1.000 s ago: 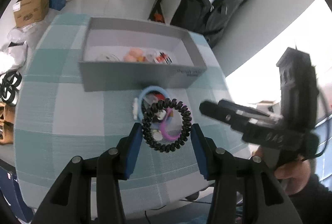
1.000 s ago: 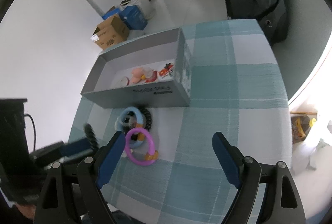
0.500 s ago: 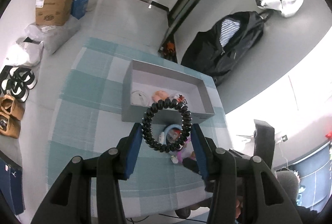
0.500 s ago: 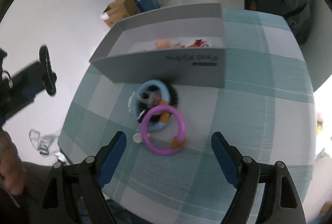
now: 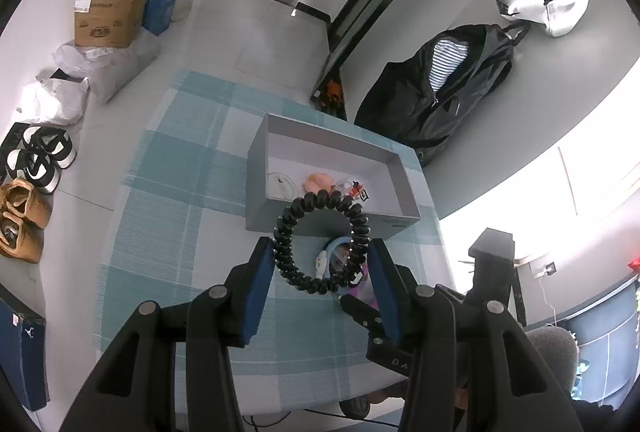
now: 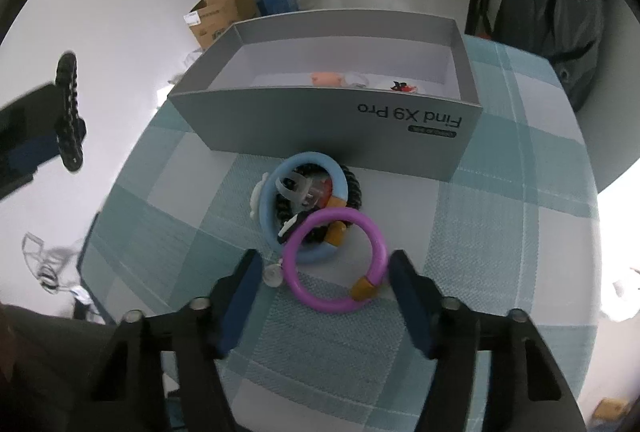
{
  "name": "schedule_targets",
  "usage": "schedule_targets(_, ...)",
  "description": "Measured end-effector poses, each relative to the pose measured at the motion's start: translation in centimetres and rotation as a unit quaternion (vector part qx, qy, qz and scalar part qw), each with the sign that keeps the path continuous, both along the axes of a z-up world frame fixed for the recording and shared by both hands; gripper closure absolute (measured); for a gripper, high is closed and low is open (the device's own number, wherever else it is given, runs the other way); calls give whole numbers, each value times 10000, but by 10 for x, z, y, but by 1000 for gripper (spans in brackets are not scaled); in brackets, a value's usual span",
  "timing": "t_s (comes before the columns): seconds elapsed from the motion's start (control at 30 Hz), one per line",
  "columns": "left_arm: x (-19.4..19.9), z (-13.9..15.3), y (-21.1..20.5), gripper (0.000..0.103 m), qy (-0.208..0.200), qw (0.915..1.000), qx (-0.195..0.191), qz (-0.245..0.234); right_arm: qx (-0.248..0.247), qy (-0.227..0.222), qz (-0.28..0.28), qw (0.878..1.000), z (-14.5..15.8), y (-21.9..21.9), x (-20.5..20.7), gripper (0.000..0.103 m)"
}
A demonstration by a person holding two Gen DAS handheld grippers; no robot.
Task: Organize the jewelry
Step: 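Grasp the pink bangle with the right gripper while the left gripper holds the bracelet, then carry the bracelet and pink bangle over the grey box with both grippers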
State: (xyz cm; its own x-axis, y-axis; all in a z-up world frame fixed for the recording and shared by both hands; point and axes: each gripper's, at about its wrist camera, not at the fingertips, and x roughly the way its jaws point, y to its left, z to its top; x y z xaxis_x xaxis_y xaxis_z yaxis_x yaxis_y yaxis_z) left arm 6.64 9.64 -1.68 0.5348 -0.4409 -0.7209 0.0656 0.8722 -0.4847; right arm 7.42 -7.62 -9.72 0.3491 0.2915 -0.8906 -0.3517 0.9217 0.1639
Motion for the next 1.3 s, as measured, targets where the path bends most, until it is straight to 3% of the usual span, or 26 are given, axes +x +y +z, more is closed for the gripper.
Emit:
schedule_targets(0.27, 0, -1, 1, 61, 4, 10000, 9, 15, 207, 26, -71, 9998, 3, -4, 3, 52)
schedule_targets(0.33, -1, -1, 0, 61, 3, 10000, 23, 16, 268, 4, -108, 9996, 6, -7, 5, 60)
schedule_targets(0.37, -1, -1, 0, 61, 12, 10000, 30, 18, 281, 22, -117, 9995, 6, -9, 4, 70)
schedule_targets(0.4, -1, -2, 1, 61, 25, 10000, 31, 26, 300, 69, -118, 9995, 4, -8, 4, 74)
schedule_targets(0.63, 0, -4, 0, 61, 60, 10000, 67, 25, 302, 175, -83, 9994, -2, -10, 4, 76)
schedule_targets(0.7, 0, -5, 0, 61, 68, 9999, 81, 36, 302, 199, -125, 9993, -2, -14, 5, 88)
schedule_targets(1.3, 7, -5, -3, 61, 62, 9999, 73, 64, 924, -228, -222, 9952, 36, -24, 1, 92)
